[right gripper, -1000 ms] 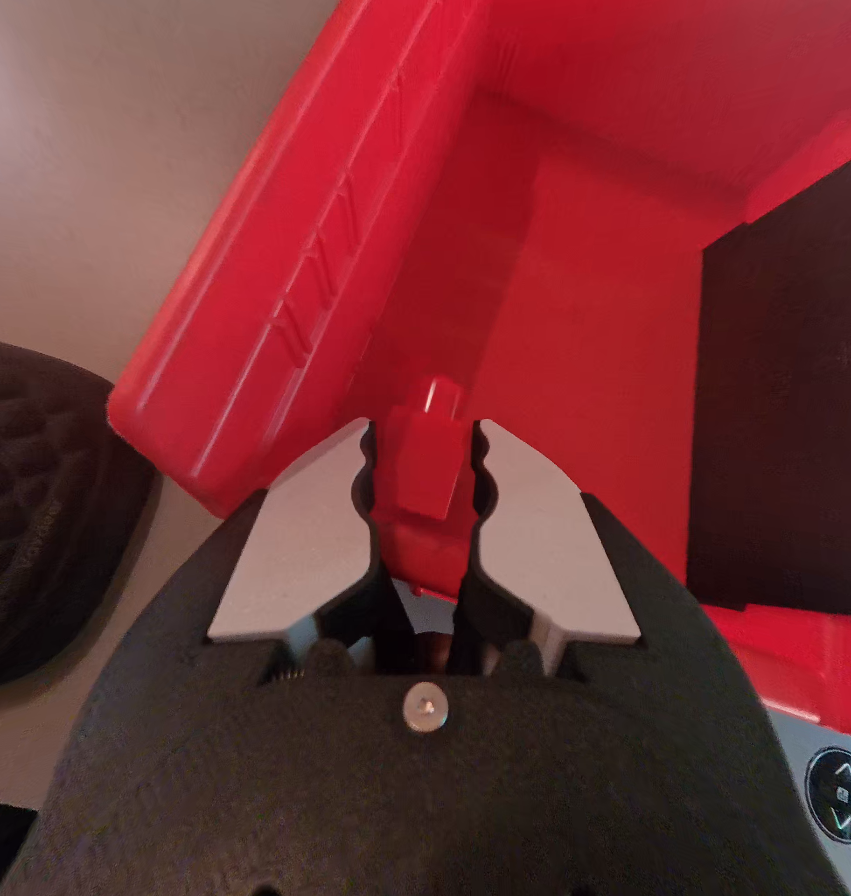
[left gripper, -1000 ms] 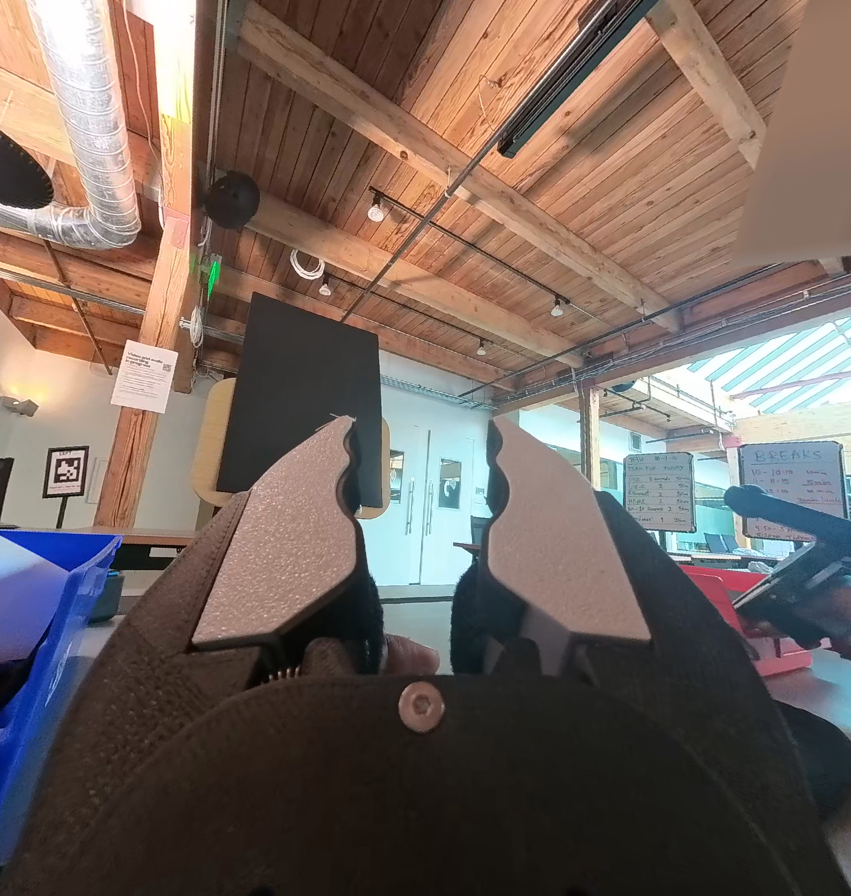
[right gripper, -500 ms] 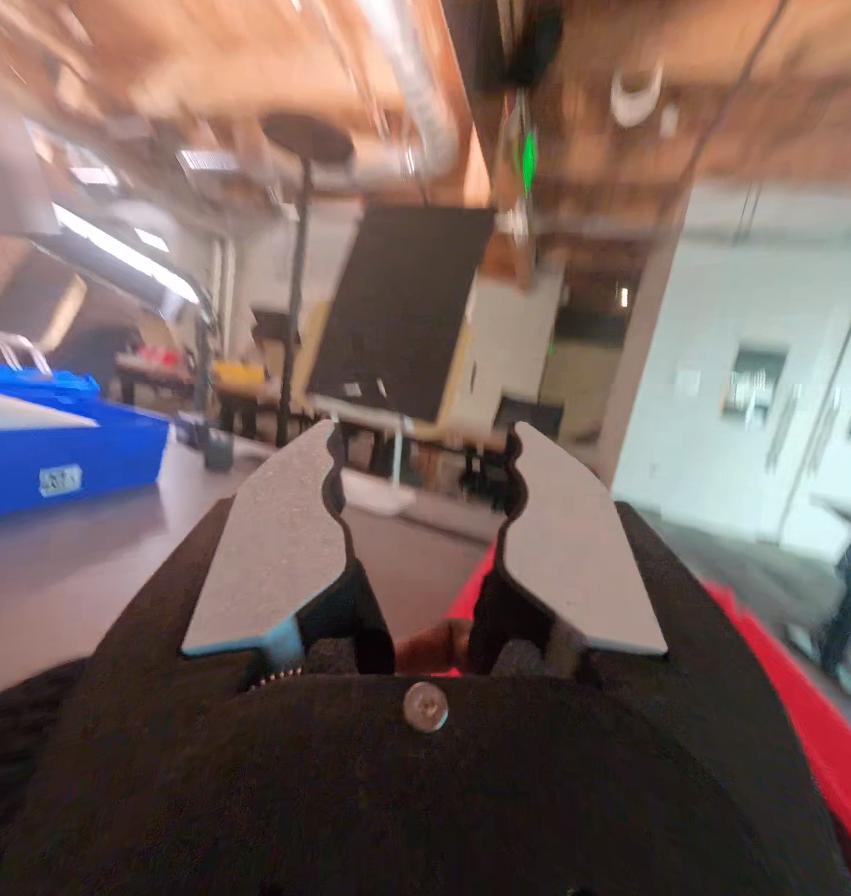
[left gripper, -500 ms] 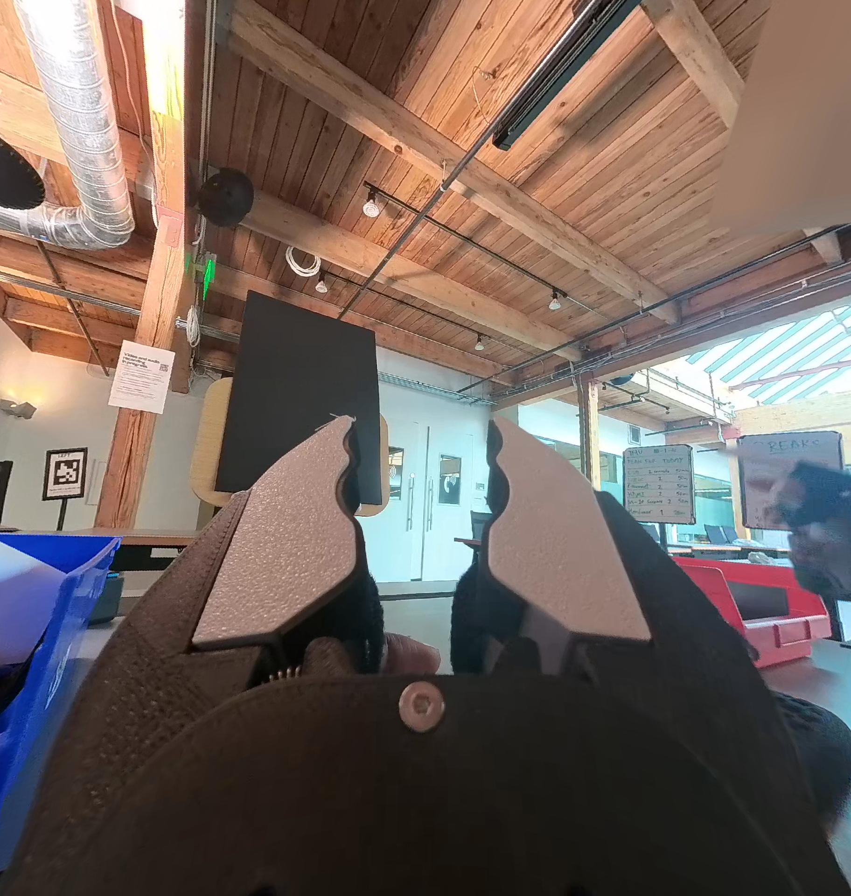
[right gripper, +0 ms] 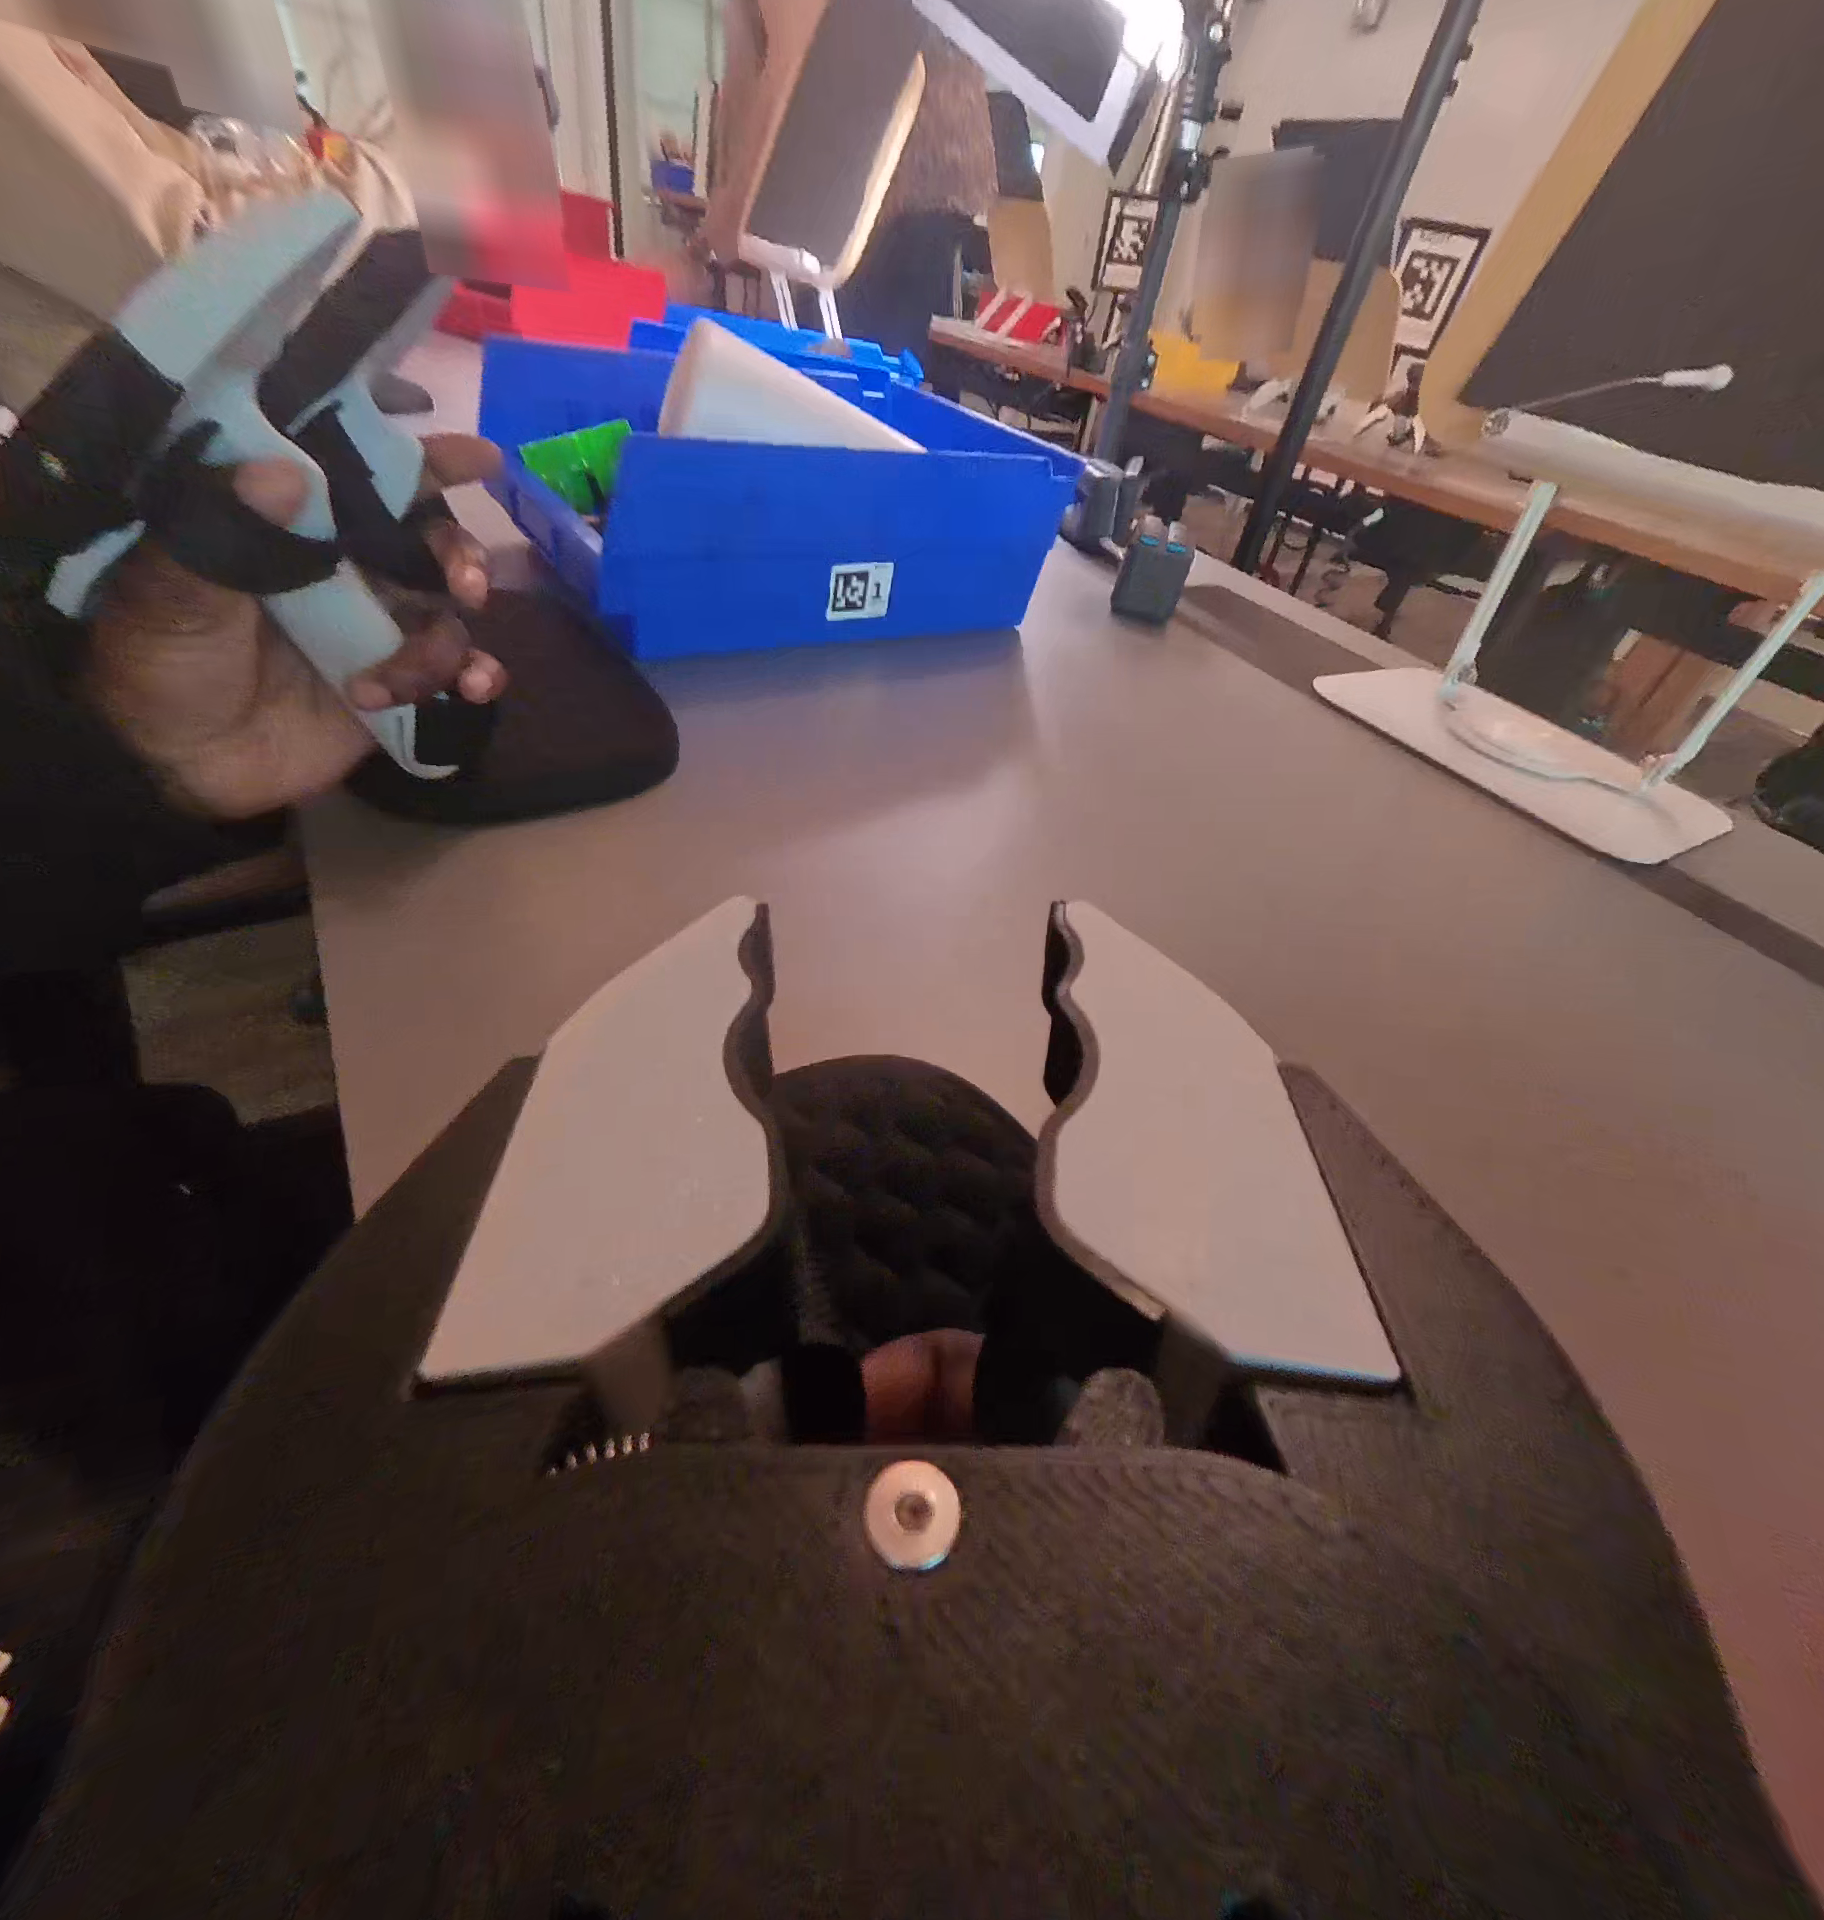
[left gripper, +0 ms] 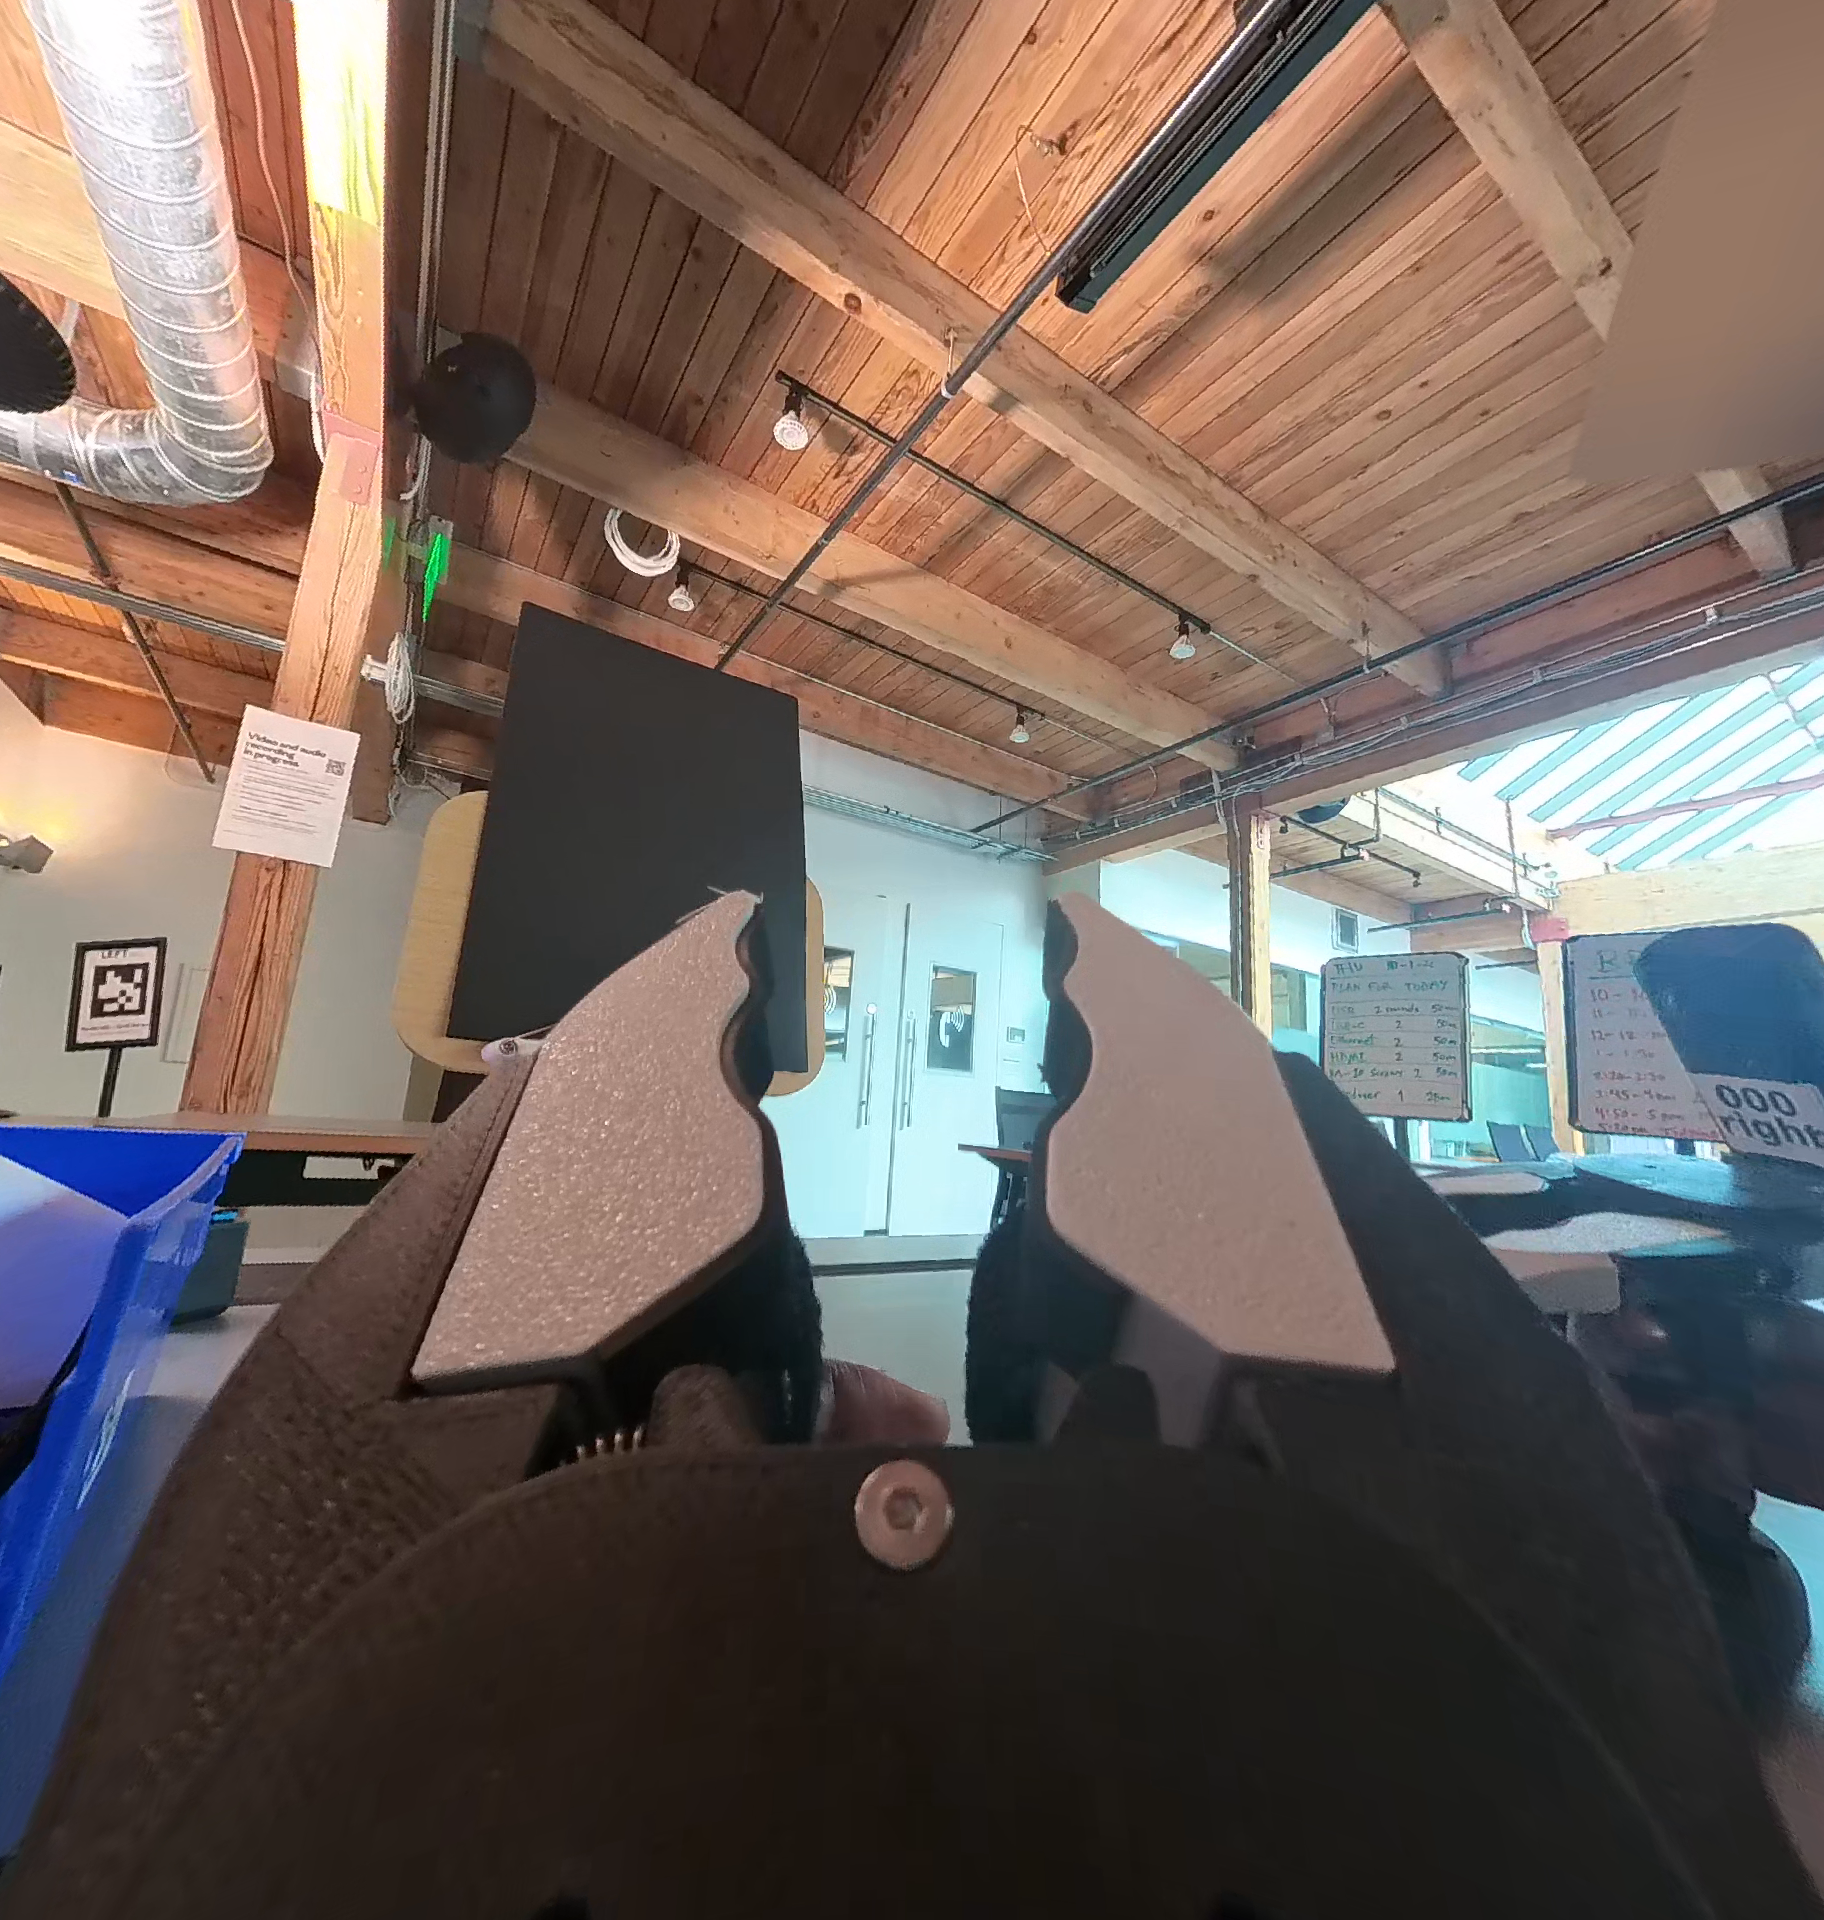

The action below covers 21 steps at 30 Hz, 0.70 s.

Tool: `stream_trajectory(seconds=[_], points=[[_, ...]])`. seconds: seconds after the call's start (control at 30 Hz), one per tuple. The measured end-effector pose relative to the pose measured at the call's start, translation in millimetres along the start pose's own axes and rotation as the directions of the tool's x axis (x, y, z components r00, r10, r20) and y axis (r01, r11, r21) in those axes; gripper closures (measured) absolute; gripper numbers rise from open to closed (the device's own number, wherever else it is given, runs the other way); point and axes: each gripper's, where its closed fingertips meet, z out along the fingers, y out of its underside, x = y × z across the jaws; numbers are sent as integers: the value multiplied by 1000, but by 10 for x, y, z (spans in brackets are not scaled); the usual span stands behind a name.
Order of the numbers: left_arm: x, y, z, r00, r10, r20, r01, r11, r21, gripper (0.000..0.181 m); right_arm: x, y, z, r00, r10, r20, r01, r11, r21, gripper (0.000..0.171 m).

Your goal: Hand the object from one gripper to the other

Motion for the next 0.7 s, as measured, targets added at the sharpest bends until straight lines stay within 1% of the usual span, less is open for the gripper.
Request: stream_trajectory(seconds=[0.1,0.2,0.27,0.33,0.4,0.5,0.57,0.67,0.7], points=[[-10,54,36,1000,-30,7,30,998,-57,132,19,19,4,998,-35,-48,35,999,-3,121],[-67,142,75,997,-75,32,80,976,-201,131,-5,15,-3,995,-76,-61,77,997,2,122],[-162,154,70,998,-33,48,47,946,-320,131,6,7,-11,993,-88,-82,89,996,9,125],[-322,154,10,997,43,57,-12,888,-460,130,7,7,-14,990,-103,-96,105,994,10,128],[-579,131,-125,987,138,78,-64,798,-600,129,-14,15,-6,988,-125,-94,126,992,3,128],[-1146,-7,-377,941,304,149,-100,670,-735,129,-26,42,14,985,-142,-93,141,990,-21,129],[-1553,-68,-590,890,415,188,-77,543,-836,129,-29,57,25,985,-144,-90,142,989,-33,129],[-2120,-69,-944,794,587,158,-24,291,-956,130,-28,57,24,988,-132,-83,130,991,-31,129],[-2265,-40,-1028,777,612,148,4,230,-973,131,-22,54,21,989,-123,-82,121,992,-27,129]])
